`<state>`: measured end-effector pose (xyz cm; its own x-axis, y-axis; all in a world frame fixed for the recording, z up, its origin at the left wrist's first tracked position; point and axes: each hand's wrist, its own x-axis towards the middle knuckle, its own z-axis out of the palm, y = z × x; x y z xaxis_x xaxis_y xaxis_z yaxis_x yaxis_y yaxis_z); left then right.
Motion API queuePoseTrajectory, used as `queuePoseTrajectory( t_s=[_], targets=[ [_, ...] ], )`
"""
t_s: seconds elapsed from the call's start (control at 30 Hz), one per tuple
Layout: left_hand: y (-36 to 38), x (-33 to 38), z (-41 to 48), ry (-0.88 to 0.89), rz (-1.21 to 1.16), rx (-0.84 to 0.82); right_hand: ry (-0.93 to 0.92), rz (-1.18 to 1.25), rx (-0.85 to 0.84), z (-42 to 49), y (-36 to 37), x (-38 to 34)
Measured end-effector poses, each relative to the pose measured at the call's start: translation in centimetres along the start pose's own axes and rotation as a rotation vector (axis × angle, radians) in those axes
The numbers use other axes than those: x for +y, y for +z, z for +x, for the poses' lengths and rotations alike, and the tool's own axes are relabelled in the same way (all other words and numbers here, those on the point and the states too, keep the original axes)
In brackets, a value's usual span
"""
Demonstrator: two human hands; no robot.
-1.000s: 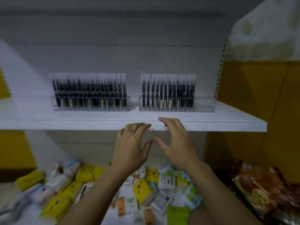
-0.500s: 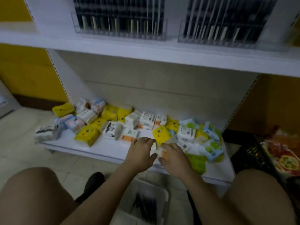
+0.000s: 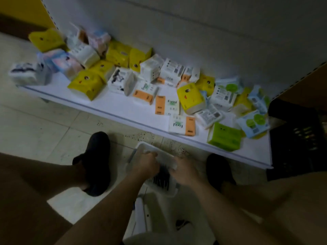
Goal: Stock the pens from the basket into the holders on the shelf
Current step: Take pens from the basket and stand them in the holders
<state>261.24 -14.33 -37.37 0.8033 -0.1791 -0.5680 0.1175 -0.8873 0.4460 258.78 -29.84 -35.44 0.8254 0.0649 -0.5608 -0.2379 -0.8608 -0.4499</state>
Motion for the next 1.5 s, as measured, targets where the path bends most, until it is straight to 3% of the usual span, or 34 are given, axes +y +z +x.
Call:
queuePoseTrajectory(
  t_s=[0.23, 0.6, 0.77, 0.93, 1.07, 1.2, 1.5],
  targets=[
    [4.8, -2.5, 4.4, -0.068, -0.043, -0.225, 0.163, 0.05, -0.214, 2.6, 3.1, 1.5],
    [10.7, -2.0, 8.1, -0.111, -0.121, -0.478, 0.277, 0.193, -0.213, 3.8, 4.7, 2.4],
    [11.1, -2.4, 8.4, -0.228, -0.31, -0.359, 0.405, 0.274, -0.208, 4.0, 5.1, 3.0],
    [10.3, -3.4, 7.4, -0.272, -0.525, -0.012, 0.412, 0.286, -0.232, 4.8, 6.6, 3.5],
    [8.6, -4.8, 6.2, -0.283, -0.629, 0.163, 0.403, 0.276, -0.271, 6.3, 8.5, 3.4],
    [6.5, -6.5, 5.9, -0.275, -0.631, 0.128, 0.429, 0.269, -0.253, 8.2, 9.9, 3.2],
    [3.5, -5.5, 5.3, -0.187, -0.726, -0.12, 0.465, 0.171, -0.212, 11.6, 11.6, 3.7]
  ],
)
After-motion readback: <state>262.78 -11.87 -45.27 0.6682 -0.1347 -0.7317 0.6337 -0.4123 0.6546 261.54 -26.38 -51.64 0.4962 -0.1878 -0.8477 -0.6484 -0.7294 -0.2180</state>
